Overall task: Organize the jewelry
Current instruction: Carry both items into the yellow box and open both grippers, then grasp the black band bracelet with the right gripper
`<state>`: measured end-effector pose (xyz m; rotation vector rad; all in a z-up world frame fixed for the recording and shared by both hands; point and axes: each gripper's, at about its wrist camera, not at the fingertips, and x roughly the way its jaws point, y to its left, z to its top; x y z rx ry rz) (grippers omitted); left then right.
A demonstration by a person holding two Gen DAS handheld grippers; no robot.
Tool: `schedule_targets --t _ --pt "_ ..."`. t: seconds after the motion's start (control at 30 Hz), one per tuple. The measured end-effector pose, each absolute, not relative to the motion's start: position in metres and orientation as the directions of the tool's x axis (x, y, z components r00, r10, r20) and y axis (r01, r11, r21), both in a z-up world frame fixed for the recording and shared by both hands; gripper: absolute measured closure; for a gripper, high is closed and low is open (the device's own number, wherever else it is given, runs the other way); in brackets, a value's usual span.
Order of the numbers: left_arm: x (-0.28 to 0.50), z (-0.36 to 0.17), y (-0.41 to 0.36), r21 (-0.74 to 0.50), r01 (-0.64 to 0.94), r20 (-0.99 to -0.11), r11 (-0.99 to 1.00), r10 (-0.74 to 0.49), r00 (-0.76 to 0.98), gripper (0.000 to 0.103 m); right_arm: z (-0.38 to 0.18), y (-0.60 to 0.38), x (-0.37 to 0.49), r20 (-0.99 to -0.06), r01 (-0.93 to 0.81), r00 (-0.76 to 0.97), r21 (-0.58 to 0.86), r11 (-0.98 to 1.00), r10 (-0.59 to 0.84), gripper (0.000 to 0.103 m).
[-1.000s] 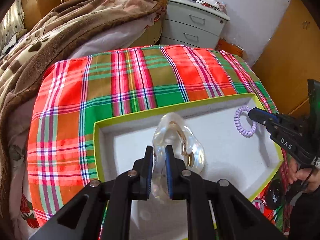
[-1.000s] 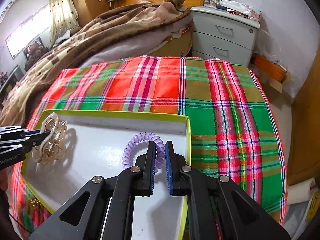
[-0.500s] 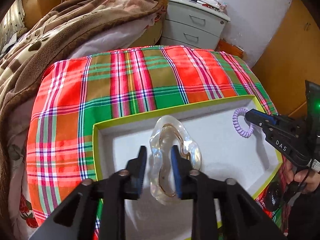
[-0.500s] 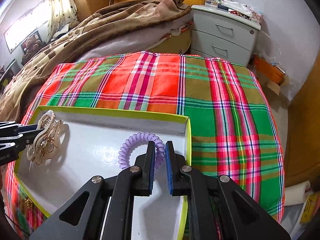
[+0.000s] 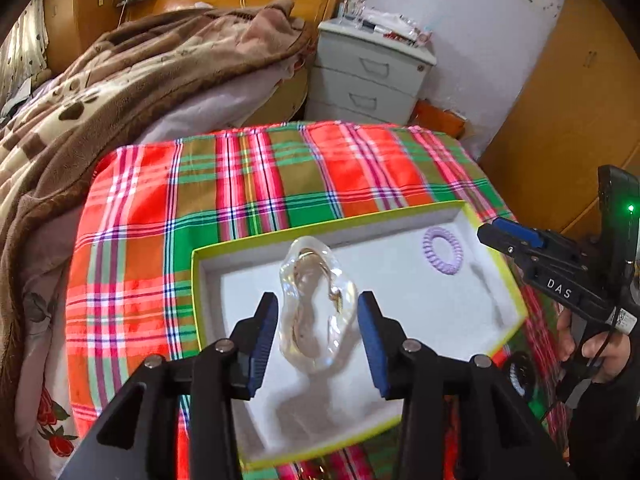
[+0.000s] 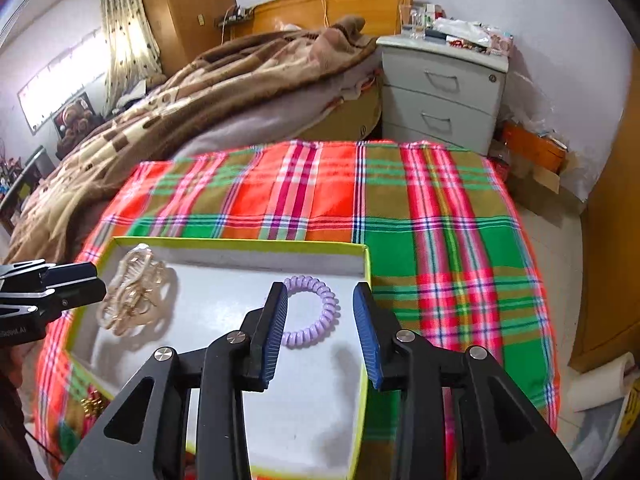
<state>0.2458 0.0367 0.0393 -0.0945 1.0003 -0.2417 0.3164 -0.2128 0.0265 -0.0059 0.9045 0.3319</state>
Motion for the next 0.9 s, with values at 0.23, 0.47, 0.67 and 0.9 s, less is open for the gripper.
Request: schedule_targets --t 0.23,0.47,0.67,0.9 --pt "0.204 0.054 0.043 -0.217 0.157 -0.785 0.963 -0.268 0.558 0.056 0.045 -0.239 0.269 -0.731 -0.279 0.605 0.178 0.944 0.317 0.068" --pt "0.168 0.05 0.043 -0.234 0.139 -0.78 0.962 -0.271 0.564 0.056 0.044 -0.258 0.231 -0.733 -0.258 0.606 0.185 0.948 0.308 0.068" --pt "0.138 0.04 0.045 -0.266 0.116 -0.778 0.957 -0.285 0.56 0.056 0.032 -0.267 0.204 -0.749 -0.248 0.587 0.192 0.949 0.305 0.068" --pt "0.116 0.017 0.049 -0.282 0.07 -0.805 0.957 -0.276 0.526 0.056 0.013 -0.27 0.186 -0.775 -0.256 0.545 0.21 0.944 0.32 0.067"
